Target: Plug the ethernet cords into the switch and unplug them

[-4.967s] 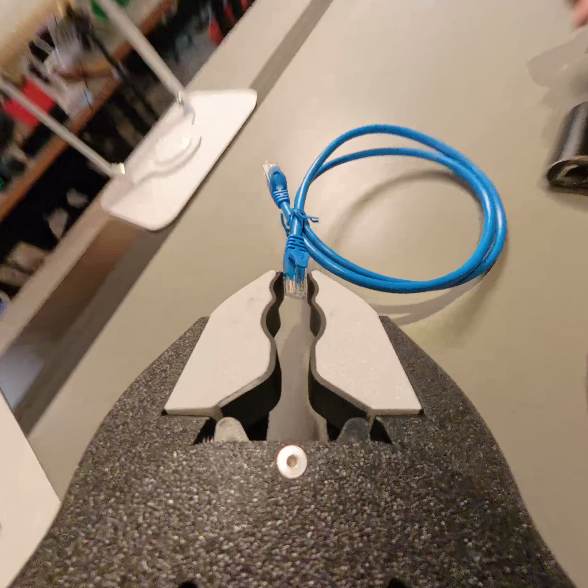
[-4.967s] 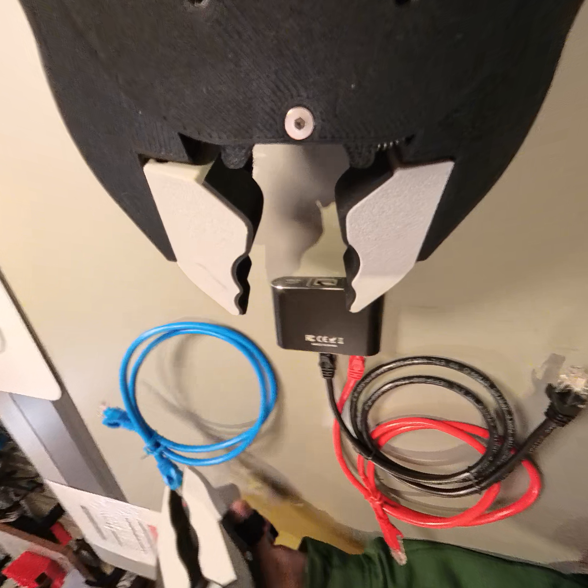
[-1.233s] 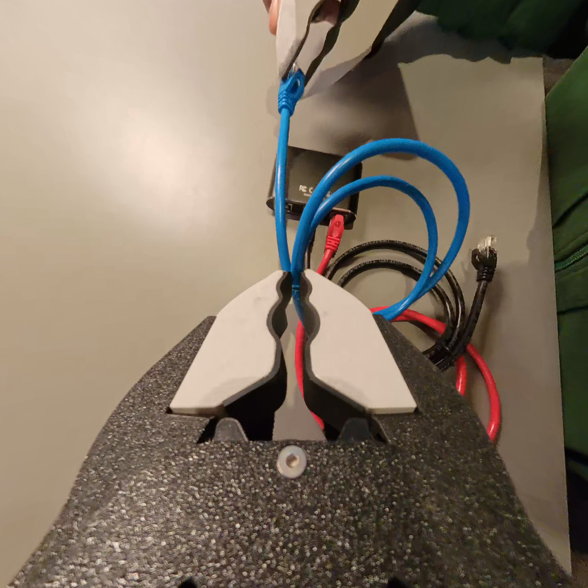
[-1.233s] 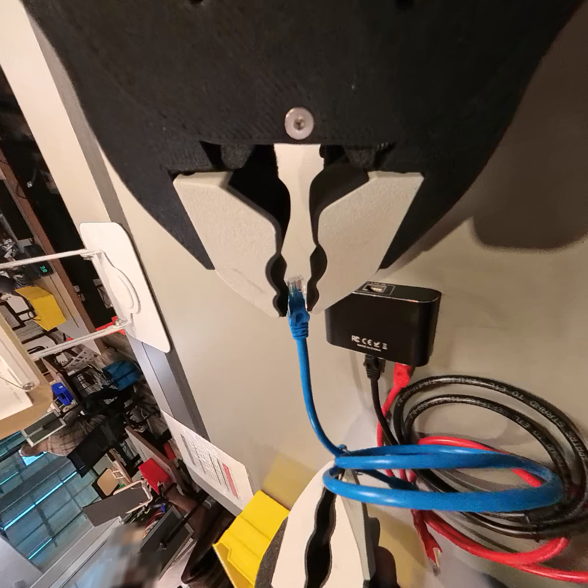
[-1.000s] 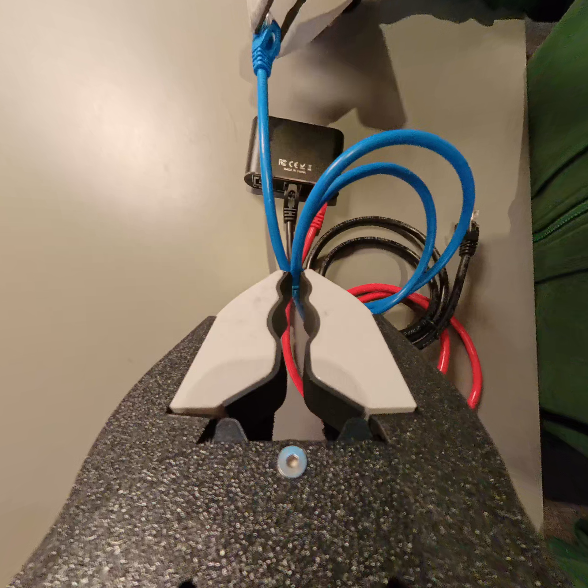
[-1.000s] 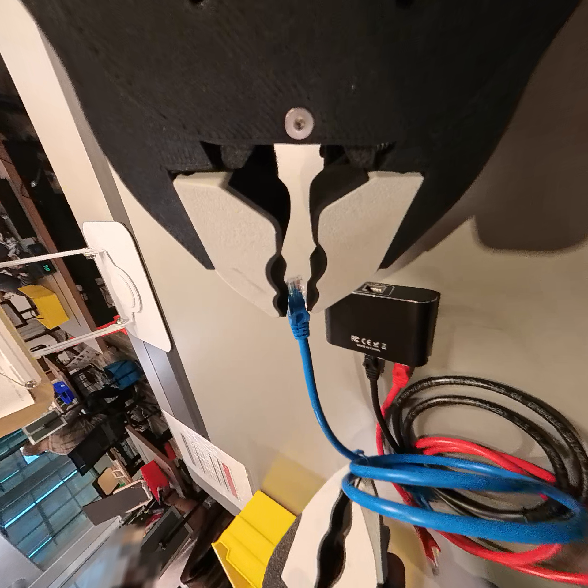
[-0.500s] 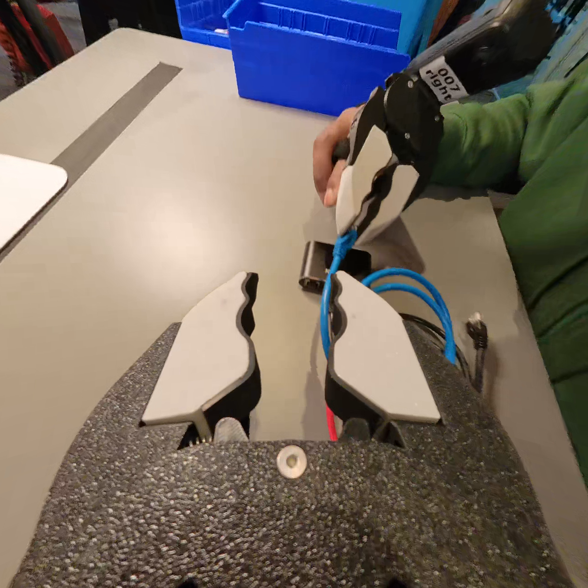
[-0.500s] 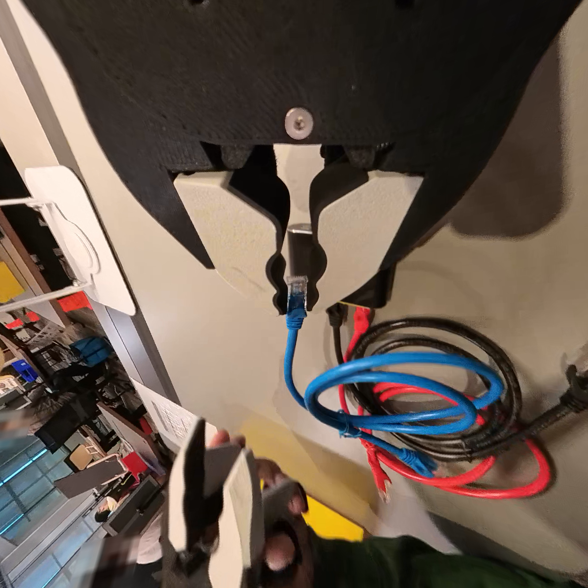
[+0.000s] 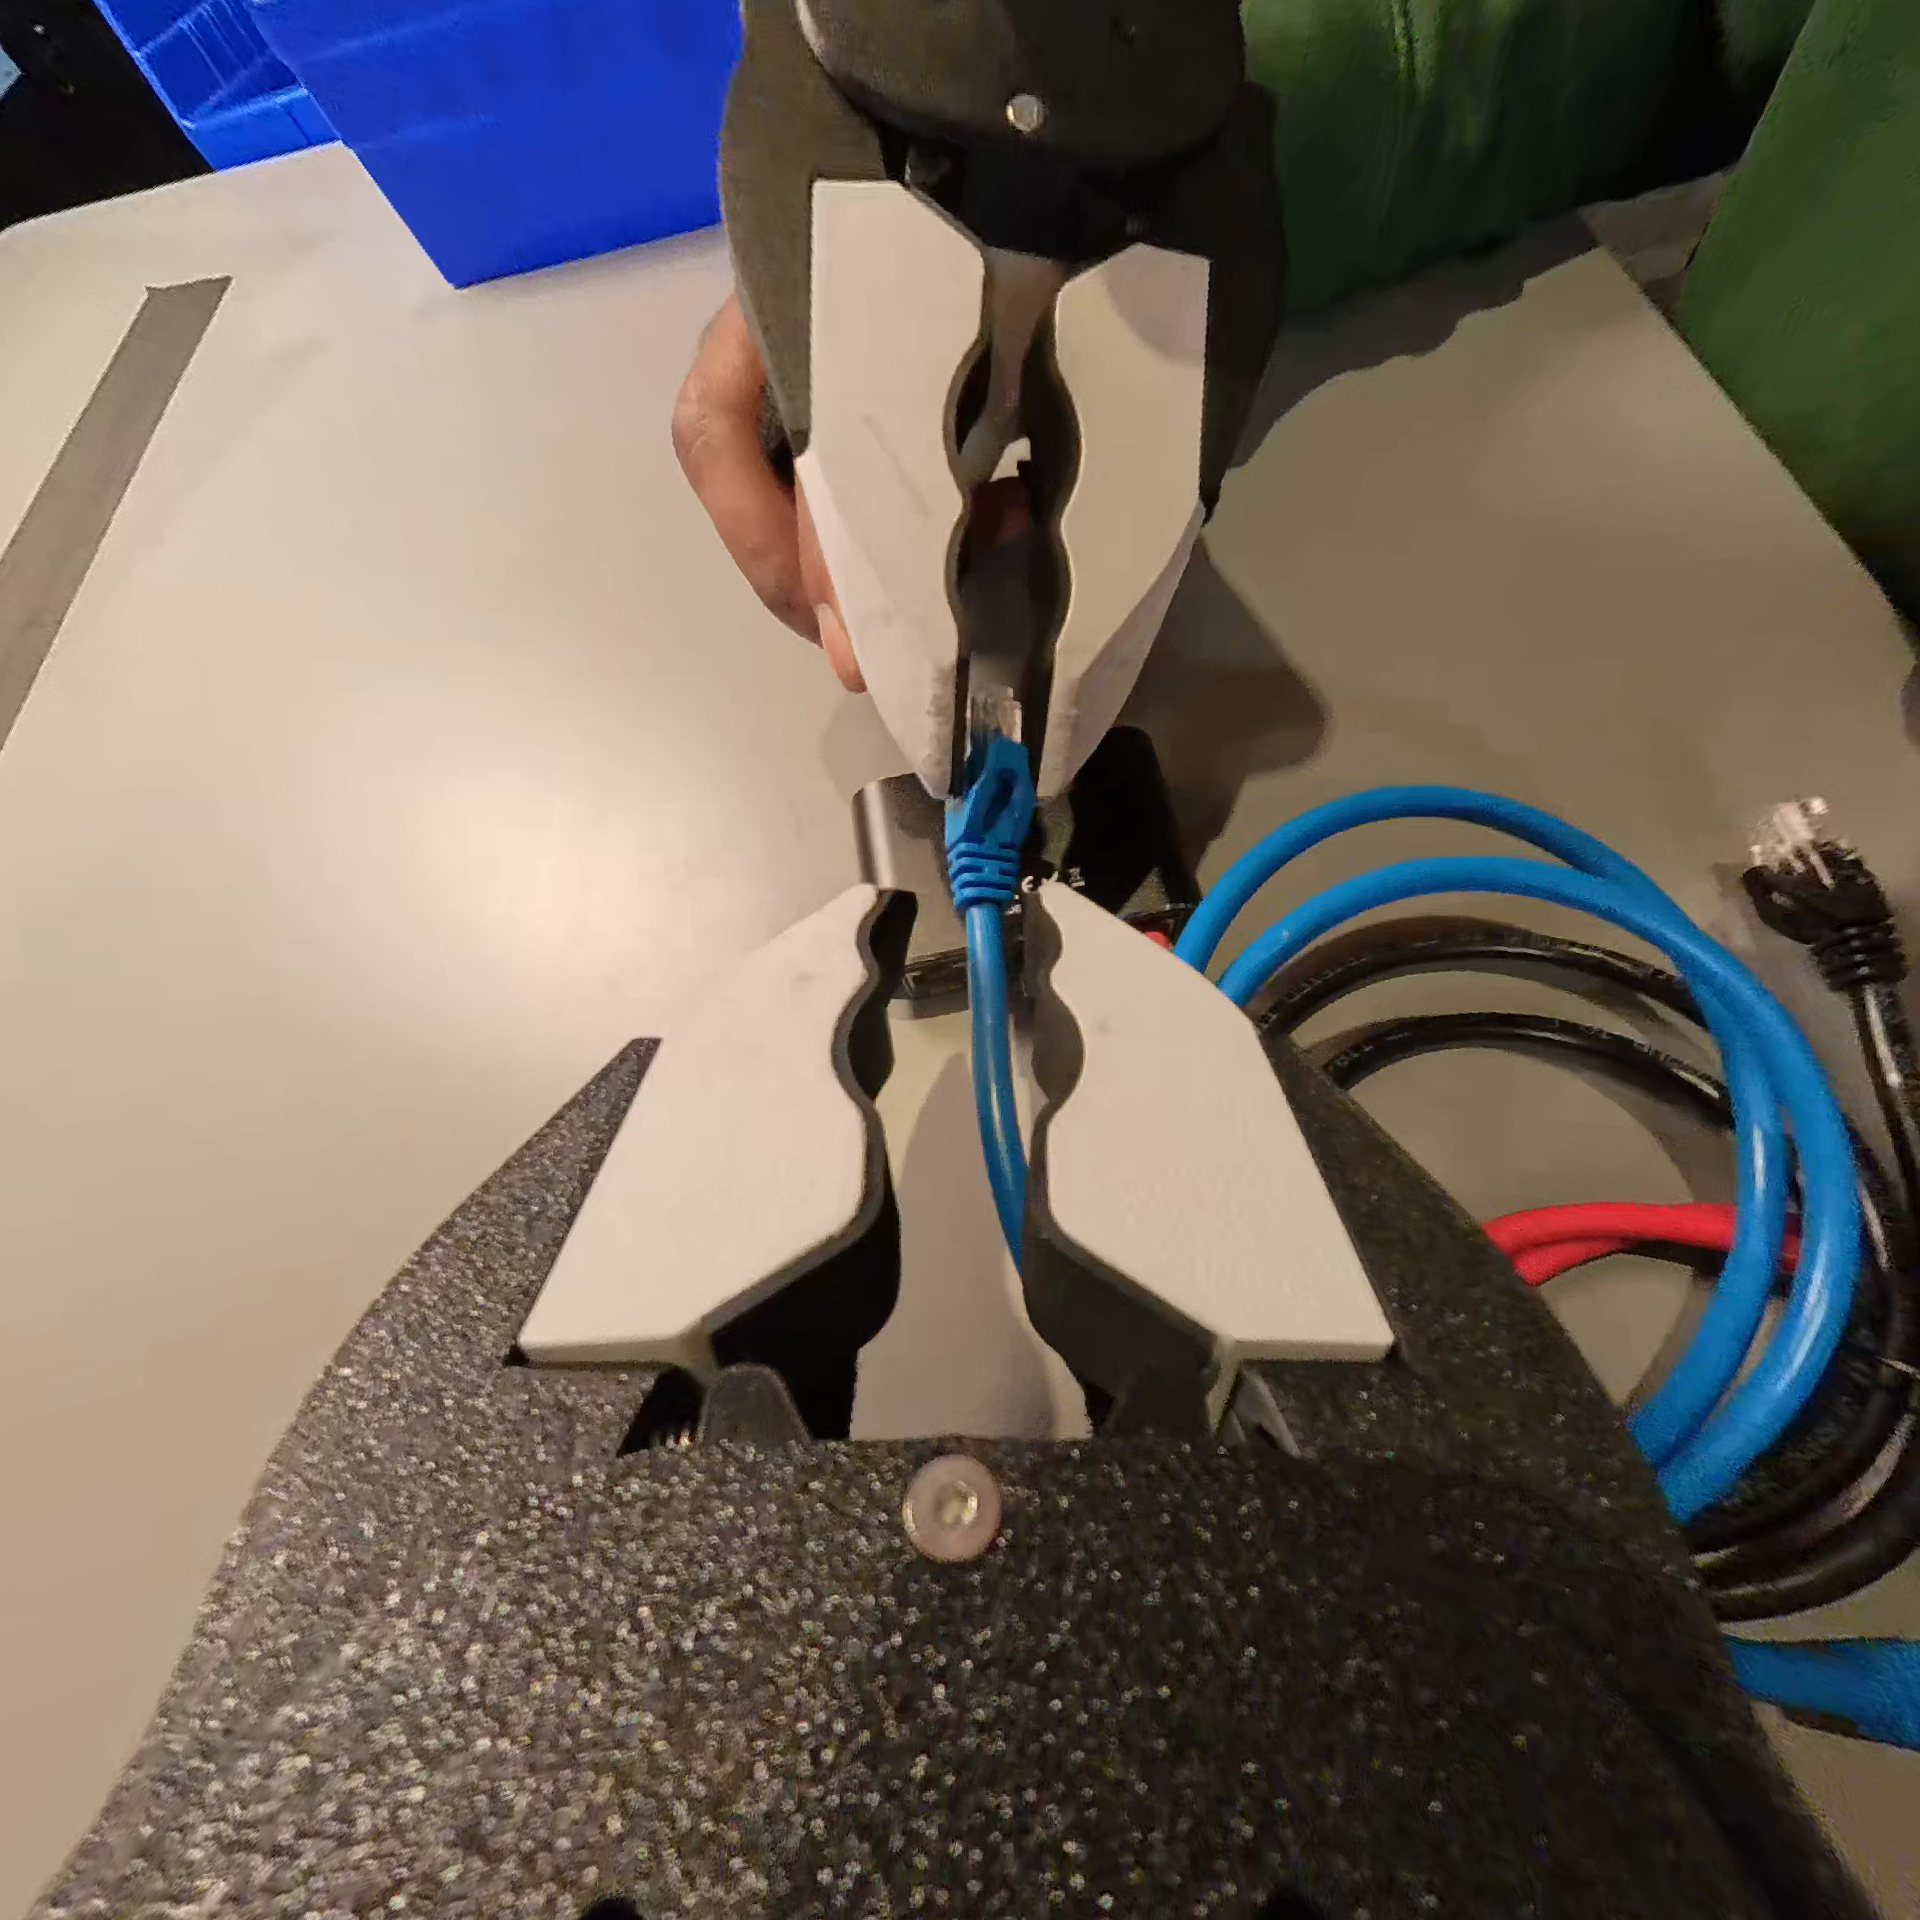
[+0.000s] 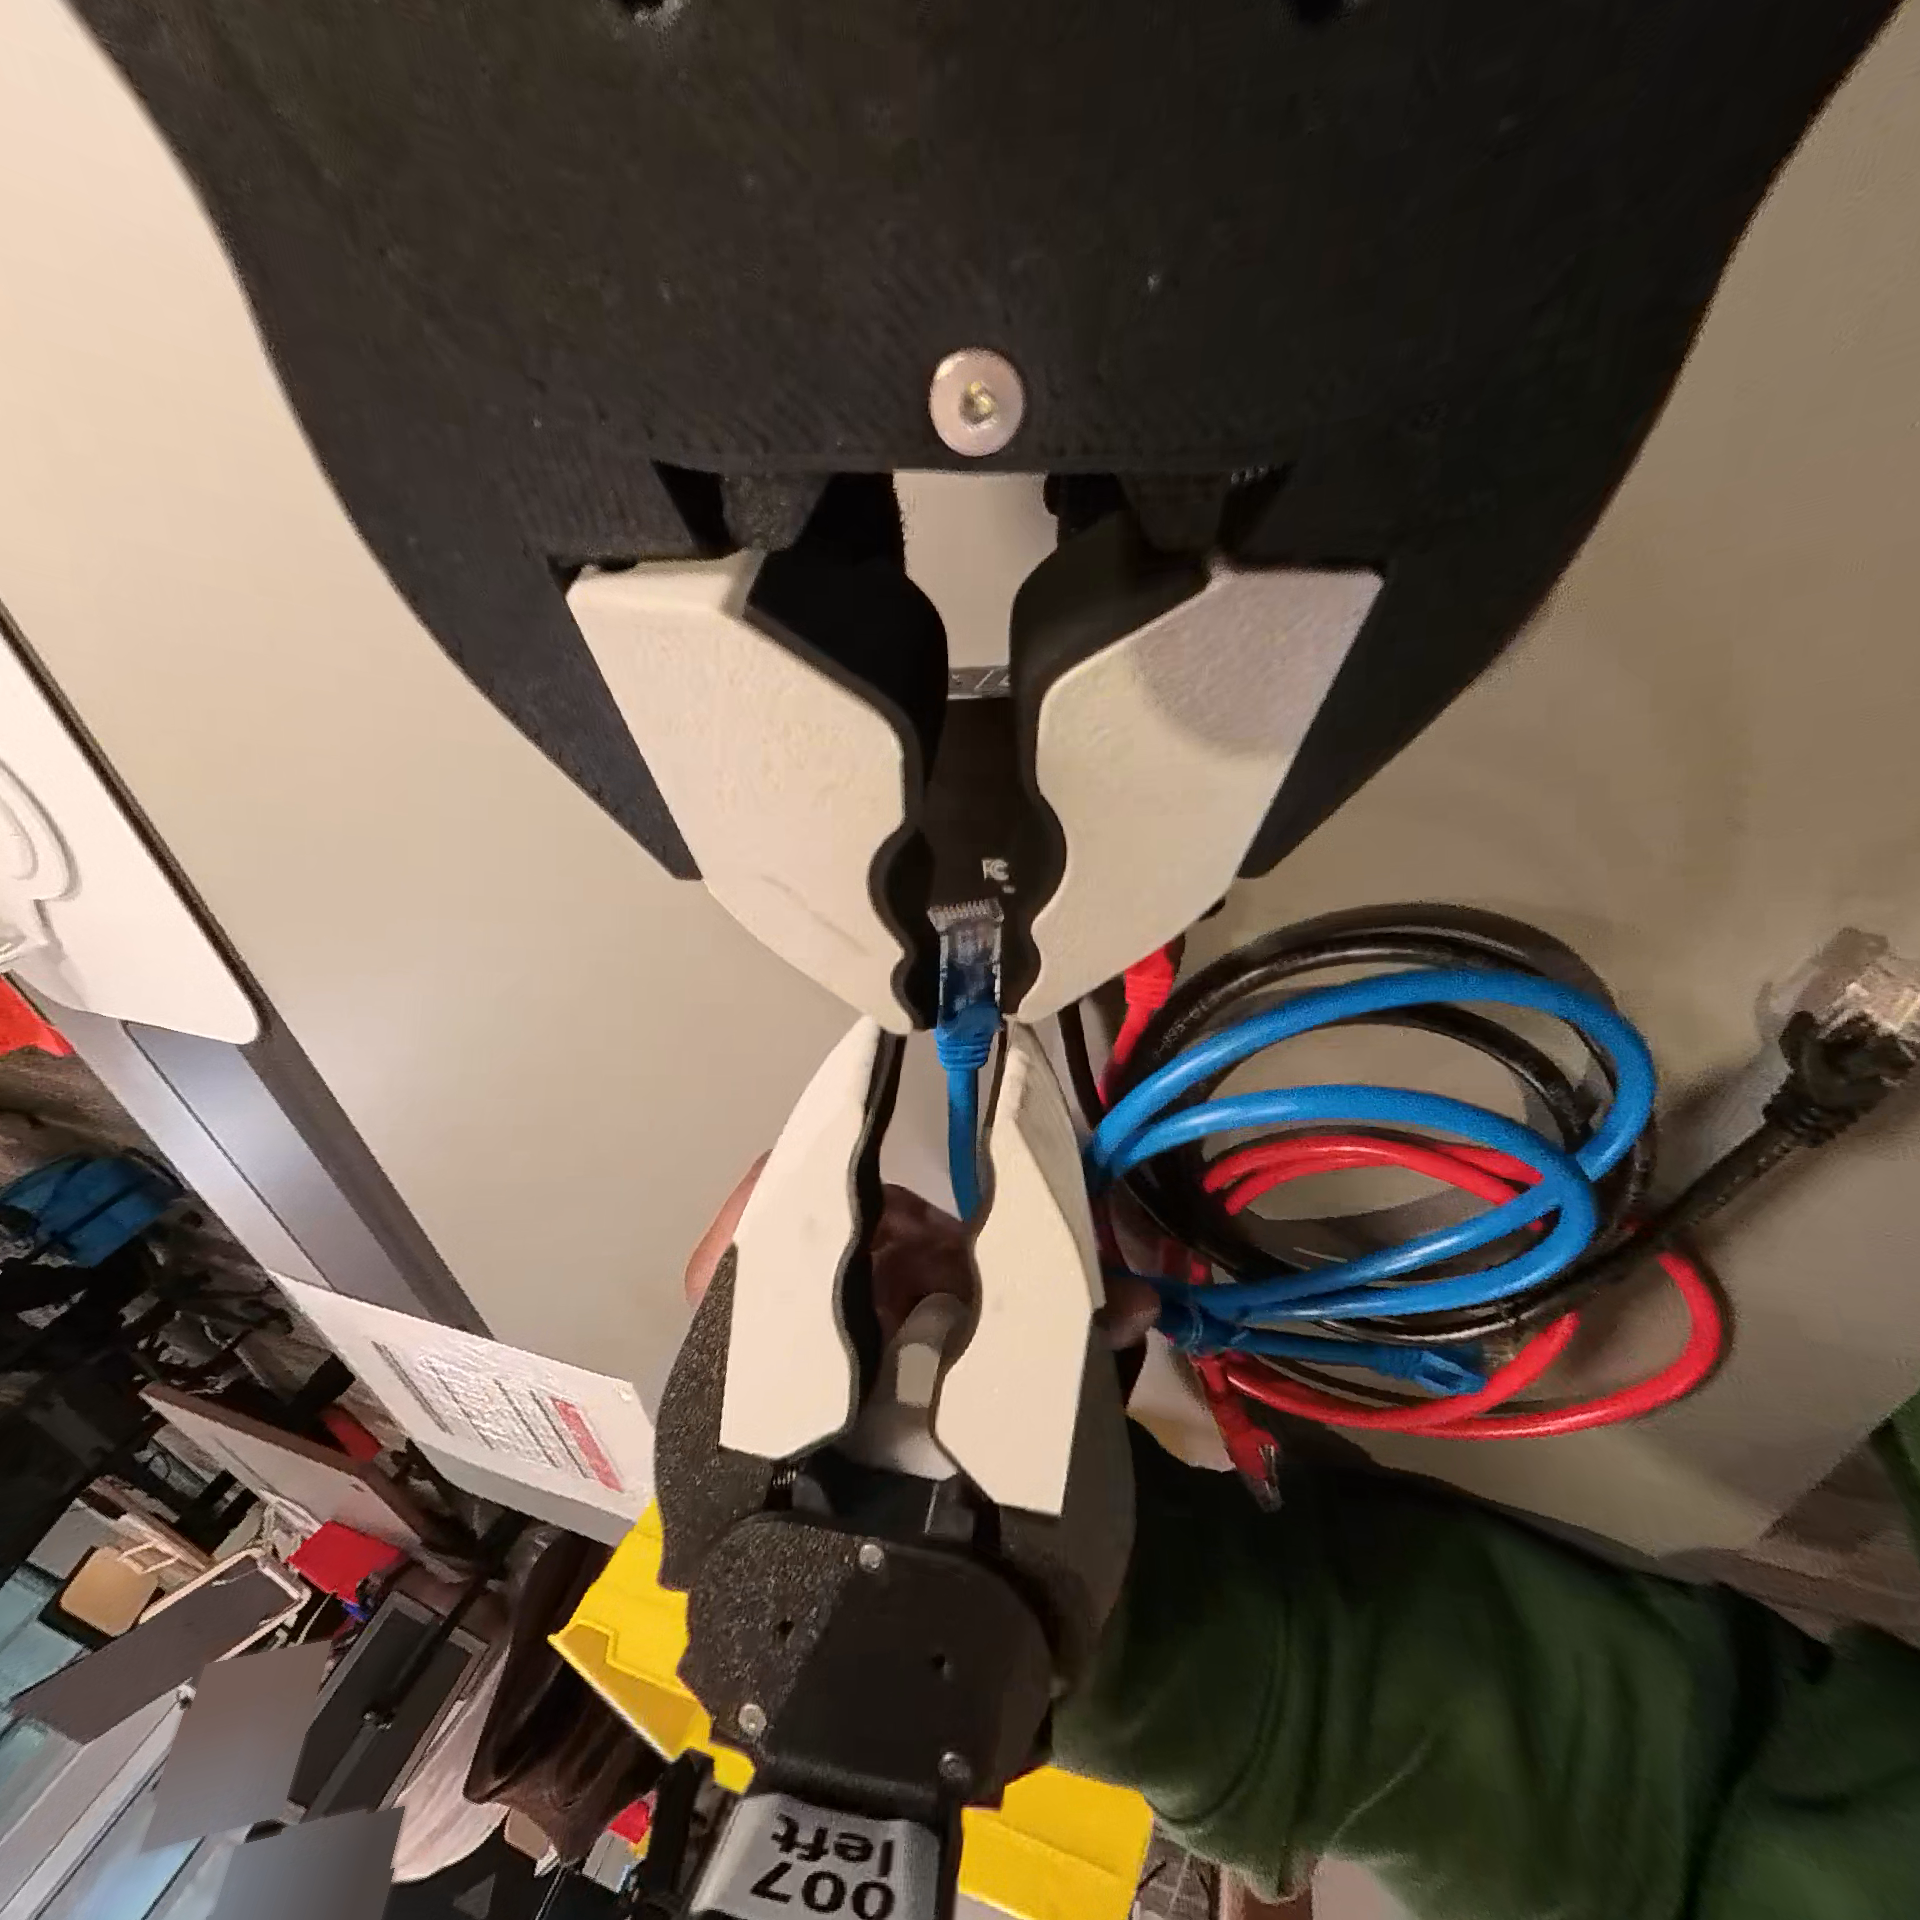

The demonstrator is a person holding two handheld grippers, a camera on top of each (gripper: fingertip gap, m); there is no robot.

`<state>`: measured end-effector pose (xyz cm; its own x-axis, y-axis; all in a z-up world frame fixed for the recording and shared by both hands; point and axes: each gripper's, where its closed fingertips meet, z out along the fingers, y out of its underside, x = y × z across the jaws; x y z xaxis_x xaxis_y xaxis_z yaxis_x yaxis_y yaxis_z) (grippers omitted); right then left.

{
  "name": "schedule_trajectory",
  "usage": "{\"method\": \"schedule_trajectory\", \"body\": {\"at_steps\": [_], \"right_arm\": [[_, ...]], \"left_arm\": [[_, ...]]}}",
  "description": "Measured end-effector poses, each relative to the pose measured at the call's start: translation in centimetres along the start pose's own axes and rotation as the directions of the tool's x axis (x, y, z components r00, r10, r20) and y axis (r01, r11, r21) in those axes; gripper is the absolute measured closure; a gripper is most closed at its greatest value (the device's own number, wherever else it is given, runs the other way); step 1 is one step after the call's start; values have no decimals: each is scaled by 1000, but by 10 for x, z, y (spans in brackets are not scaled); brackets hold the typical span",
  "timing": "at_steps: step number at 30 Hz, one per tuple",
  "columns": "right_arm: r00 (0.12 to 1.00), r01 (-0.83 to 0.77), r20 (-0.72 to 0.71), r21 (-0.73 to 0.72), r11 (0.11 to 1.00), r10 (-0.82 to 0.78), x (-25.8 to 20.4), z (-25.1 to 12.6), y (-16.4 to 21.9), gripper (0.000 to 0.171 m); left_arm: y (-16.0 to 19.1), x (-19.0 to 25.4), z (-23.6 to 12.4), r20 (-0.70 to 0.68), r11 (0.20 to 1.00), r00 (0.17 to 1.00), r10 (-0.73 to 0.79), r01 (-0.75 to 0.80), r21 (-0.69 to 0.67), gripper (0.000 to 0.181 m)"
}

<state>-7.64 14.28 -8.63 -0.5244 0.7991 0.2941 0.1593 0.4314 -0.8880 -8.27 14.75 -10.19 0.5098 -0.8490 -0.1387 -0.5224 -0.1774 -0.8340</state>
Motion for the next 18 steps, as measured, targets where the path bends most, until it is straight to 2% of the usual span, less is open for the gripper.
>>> {"method": "schedule_trajectory", "body": {"at_steps": [6, 11, 16, 18], "right_arm": [[999, -41, 11, 30, 999, 40, 2, 3, -4, 160], [999, -50, 9, 38, 998, 50, 4, 3, -4, 160], [999, -31, -35, -2, 1000, 31, 8, 4, 1, 157], [999, -29, 18, -35, 999, 30, 4, -5, 4, 138]], "left_arm": [[-8, 1, 1, 35, 996, 997, 70, -72, 45, 168], [-7, -1, 0, 78, 992, 989, 126, -127, 19, 169], [2, -4, -7, 46, 994, 998, -36, 41, -103, 168], [6, -9, -20, 68, 981, 991, -114, 123, -150, 168]]}}
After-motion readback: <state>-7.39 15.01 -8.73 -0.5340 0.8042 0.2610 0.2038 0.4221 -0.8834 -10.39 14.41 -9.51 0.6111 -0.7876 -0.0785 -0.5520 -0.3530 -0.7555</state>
